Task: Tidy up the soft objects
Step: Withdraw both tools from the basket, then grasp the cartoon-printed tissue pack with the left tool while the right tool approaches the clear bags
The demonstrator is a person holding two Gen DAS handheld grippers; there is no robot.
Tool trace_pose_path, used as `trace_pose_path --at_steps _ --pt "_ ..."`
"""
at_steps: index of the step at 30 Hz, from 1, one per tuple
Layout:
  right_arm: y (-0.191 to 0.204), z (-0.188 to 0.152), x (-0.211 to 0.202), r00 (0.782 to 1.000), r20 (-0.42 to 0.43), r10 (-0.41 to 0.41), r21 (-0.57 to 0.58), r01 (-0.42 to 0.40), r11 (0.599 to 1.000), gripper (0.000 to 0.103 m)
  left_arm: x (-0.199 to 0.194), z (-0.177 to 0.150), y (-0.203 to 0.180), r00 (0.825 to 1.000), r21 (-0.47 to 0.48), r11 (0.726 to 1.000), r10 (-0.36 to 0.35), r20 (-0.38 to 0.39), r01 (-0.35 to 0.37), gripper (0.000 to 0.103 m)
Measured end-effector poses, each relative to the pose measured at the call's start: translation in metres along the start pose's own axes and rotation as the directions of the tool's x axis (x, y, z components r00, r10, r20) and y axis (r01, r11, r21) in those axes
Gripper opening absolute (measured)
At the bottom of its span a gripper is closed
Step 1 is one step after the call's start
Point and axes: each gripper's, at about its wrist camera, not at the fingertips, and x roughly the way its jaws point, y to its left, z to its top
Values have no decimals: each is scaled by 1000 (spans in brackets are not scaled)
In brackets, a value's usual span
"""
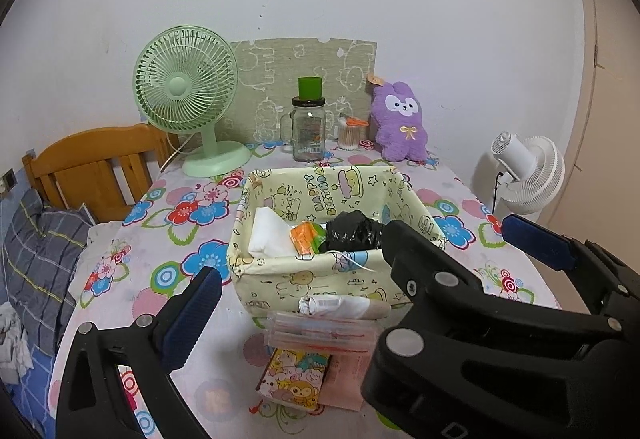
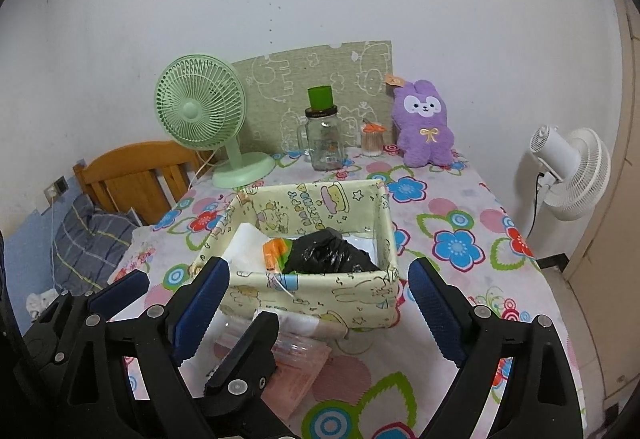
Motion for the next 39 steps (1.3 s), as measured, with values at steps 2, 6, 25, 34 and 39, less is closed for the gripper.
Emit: trace_pose_path --at_steps 2,6,25,34,39 --pt "-1 -2 -1 1000 -3 0 2 0 1000 93 -1 -1 -1 1000 4 1000 1 0 -1 103" --pt "-1 -6 -3 1000 -10 7 4 -7 1000 93 -5 -6 -2 1000 9 1000 11 -3 -11 103" --pt "8 -50 -3 998 -61 22 -38 -24 999 94 -5 -52 5 999 -1 1000 22 -35 -22 103" --pt "10 -64 8 994 -101 32 -29 -35 999 94 3 -64 9 998 1 1000 21 -67 -21 103" --pt "10 -71 15 993 -109 43 -30 -46 998 94 11 -70 12 996 -2 1000 10 -85 -10 103"
